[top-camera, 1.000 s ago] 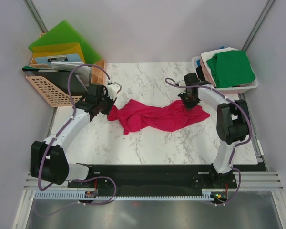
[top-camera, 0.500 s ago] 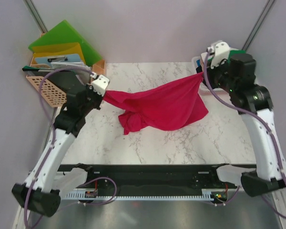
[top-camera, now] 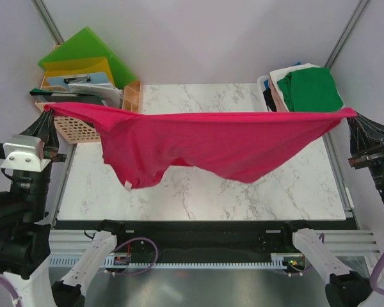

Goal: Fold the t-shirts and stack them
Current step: Flatten out the tshirt

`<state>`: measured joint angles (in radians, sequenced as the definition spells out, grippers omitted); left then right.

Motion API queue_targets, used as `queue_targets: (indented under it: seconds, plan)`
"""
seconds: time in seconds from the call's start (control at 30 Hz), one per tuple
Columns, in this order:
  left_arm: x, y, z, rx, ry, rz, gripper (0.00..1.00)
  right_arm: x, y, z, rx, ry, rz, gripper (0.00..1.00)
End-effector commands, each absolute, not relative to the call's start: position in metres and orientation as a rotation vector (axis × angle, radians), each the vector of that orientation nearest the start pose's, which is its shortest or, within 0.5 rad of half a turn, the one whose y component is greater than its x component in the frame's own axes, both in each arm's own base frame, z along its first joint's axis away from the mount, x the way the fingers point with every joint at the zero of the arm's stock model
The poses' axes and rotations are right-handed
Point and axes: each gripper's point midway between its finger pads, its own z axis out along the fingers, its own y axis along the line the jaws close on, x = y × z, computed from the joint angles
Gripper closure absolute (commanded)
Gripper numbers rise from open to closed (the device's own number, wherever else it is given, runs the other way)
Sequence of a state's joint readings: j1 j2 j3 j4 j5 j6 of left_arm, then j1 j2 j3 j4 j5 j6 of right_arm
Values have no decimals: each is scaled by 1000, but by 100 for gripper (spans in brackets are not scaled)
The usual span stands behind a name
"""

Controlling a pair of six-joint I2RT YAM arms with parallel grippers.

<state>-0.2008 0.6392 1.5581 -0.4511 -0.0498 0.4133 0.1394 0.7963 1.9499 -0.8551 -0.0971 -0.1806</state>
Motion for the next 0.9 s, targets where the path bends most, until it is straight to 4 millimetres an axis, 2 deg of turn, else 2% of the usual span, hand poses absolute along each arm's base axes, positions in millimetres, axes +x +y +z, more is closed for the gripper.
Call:
queue_targets:
  seconds: [0.0,0.2,0.33,0.4,0.43,0.53,0.57,0.6,0.63,0.67,0.7,0.73,0.8,0.83,0.87]
  plan:
    - [155,10,565,276,1144,309,98,145,23,574,-261,1305,0,100]
    - [162,3,563,299,1153,284,98,146,21,580,-256,1292,-16,100]
    - [182,-8,555,339,1188,247,98,170,24,575,-272,1313,-28,100]
    - [195,-15,546,371,1210,227,98,189,27,561,-293,1353,-28,100]
    - [207,-19,540,394,1232,228,98,208,30,549,-301,1391,-24,100]
    - [232,-23,517,436,1285,246,98,239,41,526,-342,1442,14,100]
    - [248,-26,496,458,1336,247,98,255,45,502,-353,1499,27,100]
    - [256,-27,490,463,1344,249,98,265,46,491,-360,1523,31,100]
    - [263,-28,481,474,1362,253,98,284,48,469,-365,1571,29,100]
    - [277,-31,460,493,1410,251,98,294,47,457,-371,1595,17,100]
    - [284,-32,453,498,1420,252,98,304,47,445,-375,1621,10,100]
    - [292,-34,444,509,1440,253,98,323,47,422,-379,1668,-2,100]
    - [315,-37,412,535,1512,252,98,342,45,399,-391,1716,-27,100]
    - [323,-38,406,538,1519,252,98,360,45,380,-395,1759,-43,100]
    - [330,-39,396,544,1546,248,98,369,43,371,-391,1780,-56,100]
